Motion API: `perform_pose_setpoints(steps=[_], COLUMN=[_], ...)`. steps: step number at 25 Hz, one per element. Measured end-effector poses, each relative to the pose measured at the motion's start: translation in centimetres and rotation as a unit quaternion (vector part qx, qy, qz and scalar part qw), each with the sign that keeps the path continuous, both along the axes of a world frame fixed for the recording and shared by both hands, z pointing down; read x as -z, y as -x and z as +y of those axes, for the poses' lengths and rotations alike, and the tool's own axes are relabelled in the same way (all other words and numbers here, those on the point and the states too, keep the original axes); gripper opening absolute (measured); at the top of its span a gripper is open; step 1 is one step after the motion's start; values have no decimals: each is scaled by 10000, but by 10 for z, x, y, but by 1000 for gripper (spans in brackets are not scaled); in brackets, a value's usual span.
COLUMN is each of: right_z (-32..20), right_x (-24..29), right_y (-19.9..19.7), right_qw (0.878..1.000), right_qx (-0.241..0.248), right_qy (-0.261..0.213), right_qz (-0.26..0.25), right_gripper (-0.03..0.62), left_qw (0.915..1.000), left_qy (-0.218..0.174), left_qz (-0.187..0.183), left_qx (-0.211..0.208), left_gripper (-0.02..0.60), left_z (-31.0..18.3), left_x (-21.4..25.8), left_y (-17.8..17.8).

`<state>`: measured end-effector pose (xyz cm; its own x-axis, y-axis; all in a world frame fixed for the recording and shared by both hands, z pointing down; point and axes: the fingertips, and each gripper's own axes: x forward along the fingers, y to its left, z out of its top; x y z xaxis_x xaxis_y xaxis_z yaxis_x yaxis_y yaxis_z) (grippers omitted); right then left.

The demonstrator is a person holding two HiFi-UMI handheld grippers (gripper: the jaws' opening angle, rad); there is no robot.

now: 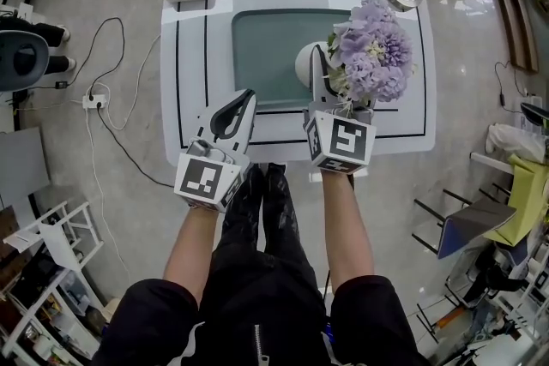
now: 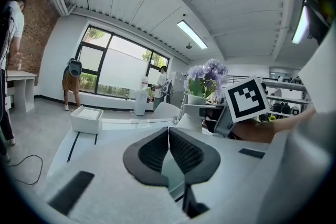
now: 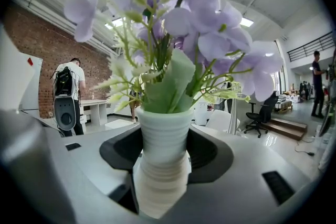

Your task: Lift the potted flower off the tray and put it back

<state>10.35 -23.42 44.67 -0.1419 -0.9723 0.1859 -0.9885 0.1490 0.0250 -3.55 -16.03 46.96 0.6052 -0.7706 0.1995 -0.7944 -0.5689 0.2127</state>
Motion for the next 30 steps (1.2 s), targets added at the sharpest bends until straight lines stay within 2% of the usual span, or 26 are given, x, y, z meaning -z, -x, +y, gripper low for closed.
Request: perform_pose_setpoints(steps=[7, 12, 15, 18, 22, 30], right_z=[12, 26, 35, 47, 66, 90], right_x=[35, 57, 66, 72, 76, 78], right_y=[-24, -40, -50, -61, -71, -74], right_qw=[9999, 9998, 9997, 9995, 9994, 9993], right_qx=[-41, -179, -241, -314, -347, -367], right_qy=[-67, -97, -101, -80, -55, -36], right_qz=[70, -52, -1, 7, -12, -31], right_gripper=[245, 245, 245, 245, 245, 245], left_qw=[9997, 9995, 9989, 9978, 9970, 9966], left_qy=[-150, -56, -231, -422, -486, -410], left_qz=[-16, 33, 11, -31, -36, -123], left_qx=[-194, -303, -405, -507, -607, -701], left_gripper=[12, 12, 12, 12, 12, 6], left_z=[-11, -17, -22, -25, -23, -19], left_x=[24, 42, 53, 63, 74, 73], left_y=[-28, -48, -59, -71, -85, -96])
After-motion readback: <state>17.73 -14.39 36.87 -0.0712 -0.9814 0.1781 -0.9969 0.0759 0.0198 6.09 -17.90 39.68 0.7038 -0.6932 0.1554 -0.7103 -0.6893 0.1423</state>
